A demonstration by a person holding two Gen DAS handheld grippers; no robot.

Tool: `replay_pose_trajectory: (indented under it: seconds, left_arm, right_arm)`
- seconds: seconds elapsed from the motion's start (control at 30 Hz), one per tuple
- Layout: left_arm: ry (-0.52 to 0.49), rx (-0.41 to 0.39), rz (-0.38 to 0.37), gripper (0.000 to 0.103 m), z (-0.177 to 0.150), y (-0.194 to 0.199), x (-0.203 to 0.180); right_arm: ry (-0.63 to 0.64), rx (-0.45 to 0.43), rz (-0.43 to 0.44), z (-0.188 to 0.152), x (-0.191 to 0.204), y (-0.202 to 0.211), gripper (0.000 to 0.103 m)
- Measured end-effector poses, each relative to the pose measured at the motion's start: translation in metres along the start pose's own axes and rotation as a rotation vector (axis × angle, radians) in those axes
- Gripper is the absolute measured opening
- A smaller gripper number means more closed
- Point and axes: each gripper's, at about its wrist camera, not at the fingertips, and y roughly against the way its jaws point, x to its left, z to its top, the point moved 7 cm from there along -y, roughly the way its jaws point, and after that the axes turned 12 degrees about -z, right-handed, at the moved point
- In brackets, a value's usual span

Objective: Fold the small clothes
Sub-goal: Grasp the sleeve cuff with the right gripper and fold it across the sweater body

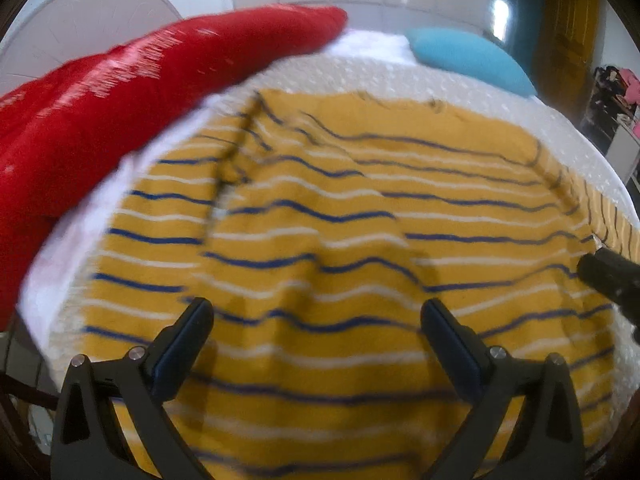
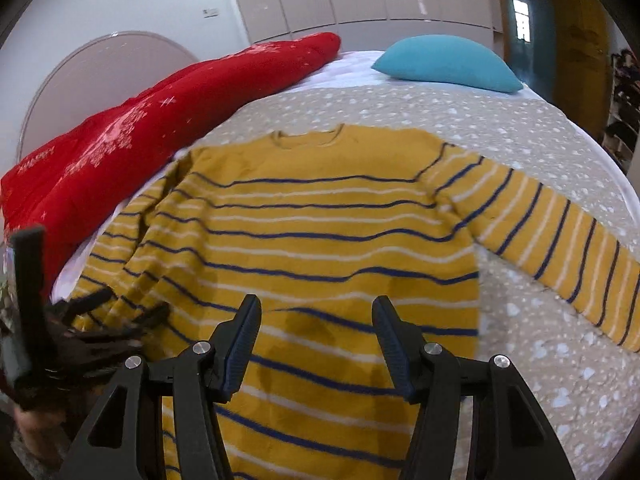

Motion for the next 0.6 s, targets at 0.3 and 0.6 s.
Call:
replay_pose_trajectory:
  seconds: [0.3, 0.6]
  left_arm:
    - [0.069, 0.003, 0.179, 0.103, -0.013, 0.044, 0.085]
    - [0.168, 0.063, 0.145, 0.053, -0.038, 0.041, 0.114]
  right_arm:
    - [0.032, 0.009, 0.009, -0.014, 0.010, 0.002, 0.063]
    - [0.047, 0.025, -0.005, -0.023, 0.010, -0.003, 0.064]
